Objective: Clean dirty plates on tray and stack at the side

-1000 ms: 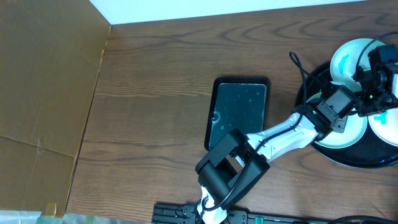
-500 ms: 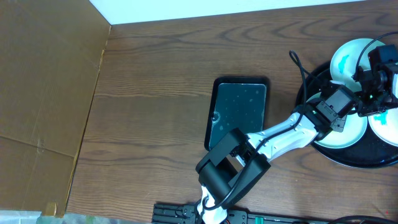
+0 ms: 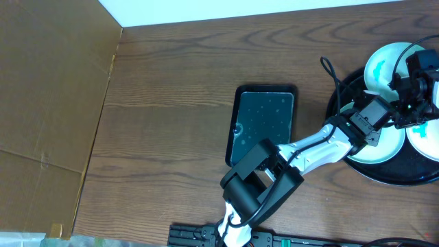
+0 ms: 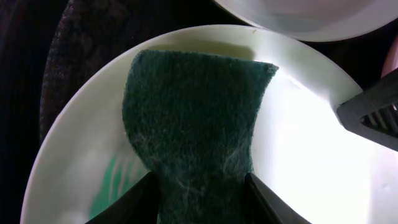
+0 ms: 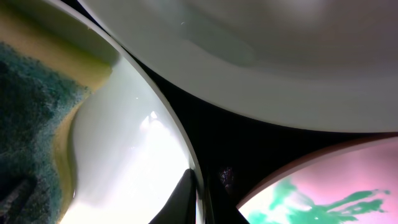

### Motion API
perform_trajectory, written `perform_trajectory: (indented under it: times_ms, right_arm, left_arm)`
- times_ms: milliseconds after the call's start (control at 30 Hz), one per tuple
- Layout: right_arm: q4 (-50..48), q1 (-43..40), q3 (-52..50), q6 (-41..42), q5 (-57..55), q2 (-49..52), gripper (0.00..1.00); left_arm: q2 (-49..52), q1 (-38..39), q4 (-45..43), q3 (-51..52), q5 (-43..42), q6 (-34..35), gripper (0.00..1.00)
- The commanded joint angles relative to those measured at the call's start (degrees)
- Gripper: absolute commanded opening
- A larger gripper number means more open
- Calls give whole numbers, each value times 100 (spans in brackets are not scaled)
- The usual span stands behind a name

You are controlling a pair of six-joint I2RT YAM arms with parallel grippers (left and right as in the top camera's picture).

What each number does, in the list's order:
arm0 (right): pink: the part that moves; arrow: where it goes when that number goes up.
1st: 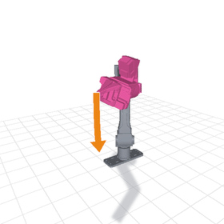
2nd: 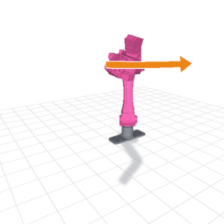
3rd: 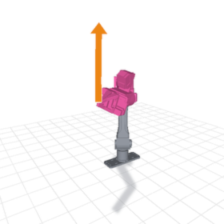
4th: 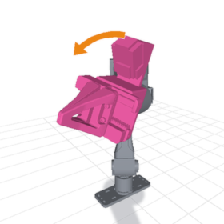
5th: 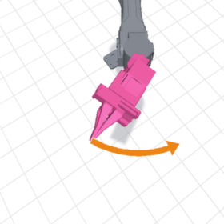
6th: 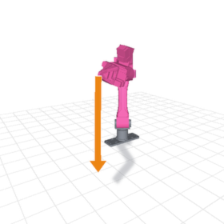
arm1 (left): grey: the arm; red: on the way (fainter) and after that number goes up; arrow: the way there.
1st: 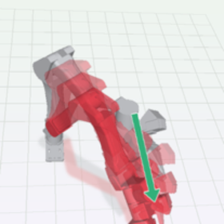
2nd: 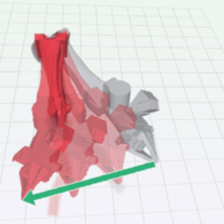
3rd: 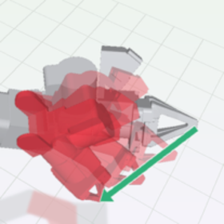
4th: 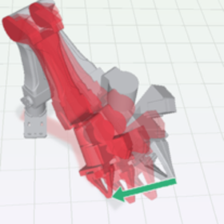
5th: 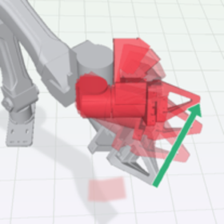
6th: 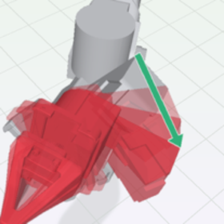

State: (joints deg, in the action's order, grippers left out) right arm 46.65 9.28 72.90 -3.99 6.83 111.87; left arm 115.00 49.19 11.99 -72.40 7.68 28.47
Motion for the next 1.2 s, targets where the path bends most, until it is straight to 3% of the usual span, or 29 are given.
perform_trajectory:
  times_ms: [0, 200, 267, 300, 533, 933, 1067, 1167]
  right_arm:
    - [-9, -7, -50, 11, 118, -92, 4]
    - [-9, -9, -50, 11, 118, -92, 4]
    - [-9, -9, -50, 11, 116, -92, 4]
    - [-9, -9, -50, 11, 118, -92, 4]
    - [-9, -9, -50, 11, 116, -92, 3]
    - [7, -9, -50, 11, 116, -92, 1]
    - [4, -9, -50, 11, 116, -92, 1]
    - [0, -7, -50, 11, 116, -92, 1]
  left_arm:
    - [234, -13, 52, -59, 28, -11, 44]
    - [234, -13, 55, -59, 26, -11, 26]
    - [234, -13, 66, -59, 22, -9, 10]
    - [234, -13, 79, -59, 4, 17, 8]
    - [236, -26, 295, -57, -61, 186, 7]
    - [-98, -417, 1110, -59, 1519, 221, 7]
    - [-431, -411, 992, -61, 1456, 223, 7]
    - [-605, -400, 817, -61, 844, 269, 7]
